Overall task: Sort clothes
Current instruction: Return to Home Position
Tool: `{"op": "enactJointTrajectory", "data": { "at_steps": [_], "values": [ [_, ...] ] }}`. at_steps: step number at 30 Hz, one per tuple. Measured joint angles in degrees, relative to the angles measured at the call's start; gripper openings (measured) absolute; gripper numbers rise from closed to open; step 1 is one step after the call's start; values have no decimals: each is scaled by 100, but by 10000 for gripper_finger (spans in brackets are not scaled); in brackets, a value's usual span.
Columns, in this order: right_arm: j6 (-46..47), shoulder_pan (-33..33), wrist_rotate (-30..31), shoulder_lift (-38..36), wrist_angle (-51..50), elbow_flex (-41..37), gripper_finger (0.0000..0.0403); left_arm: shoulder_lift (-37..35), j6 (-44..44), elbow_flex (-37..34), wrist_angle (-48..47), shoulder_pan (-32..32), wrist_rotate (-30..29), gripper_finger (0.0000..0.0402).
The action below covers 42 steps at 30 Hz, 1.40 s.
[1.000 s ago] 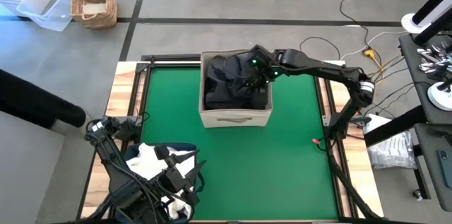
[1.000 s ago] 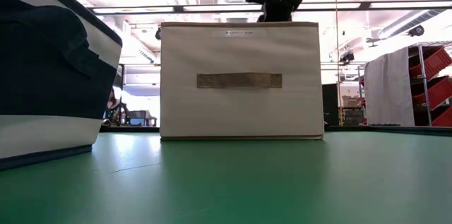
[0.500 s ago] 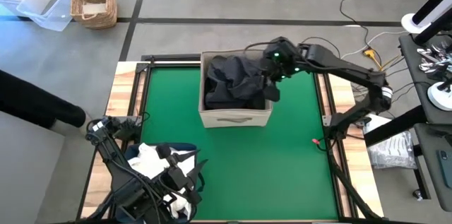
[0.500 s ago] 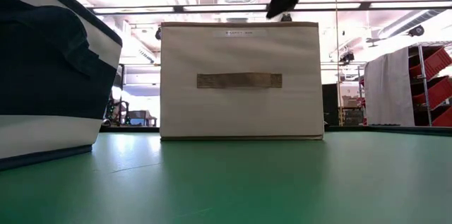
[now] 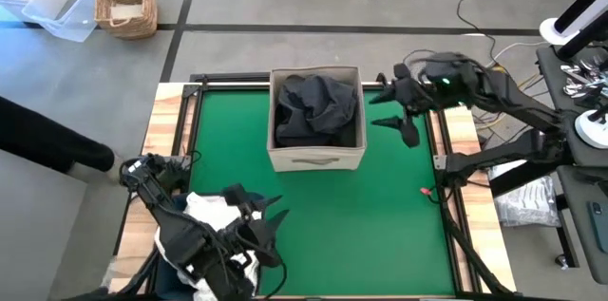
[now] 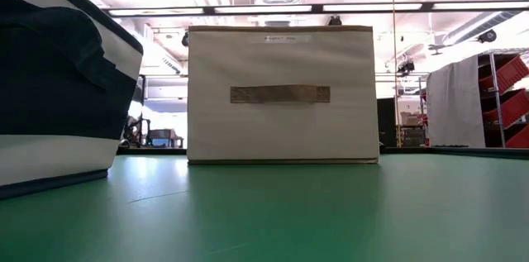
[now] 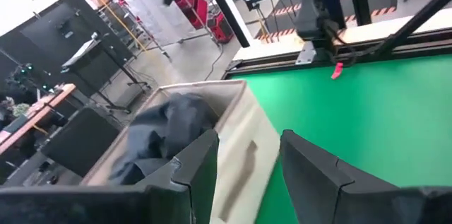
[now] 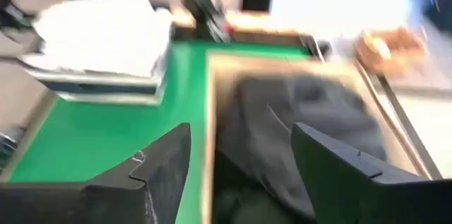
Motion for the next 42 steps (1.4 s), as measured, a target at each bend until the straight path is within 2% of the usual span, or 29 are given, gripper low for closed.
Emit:
{"op": "enactJointTrajectory", "data": {
  "at_steps": [8,13,15,20,23,27,32,37,42],
  "values": [
    [216,1188,-12,-733,1965,-1094,203,-145,1663,749,14,441,363,135],
    [31,1473,0,-971,3115,-1823,185,-300,2650,883,498,672,588,135],
    [-37,1473,12,-1012,3432,-2031,177,-325,3242,848,1015,828,1092,135],
    [-89,1466,23,-1016,3632,-2255,160,-306,4667,732,2262,1287,3525,135],
    [-78,1468,17,-1058,3607,-2341,151,-310,5054,636,2808,1558,4237,135],
    [-64,1468,17,-1217,3491,-2530,139,-316,5458,261,3448,1945,4752,135],
    [30,1466,15,-1556,3483,-2933,126,-452,5560,-276,3881,2402,6092,135],
    [114,1466,15,-1982,3632,-3355,115,-828,5534,-925,4140,2634,6142,135],
    [112,1466,75,-2283,3687,-3723,107,-1715,5541,-2009,4905,2646,6145,135]
  ]
}}
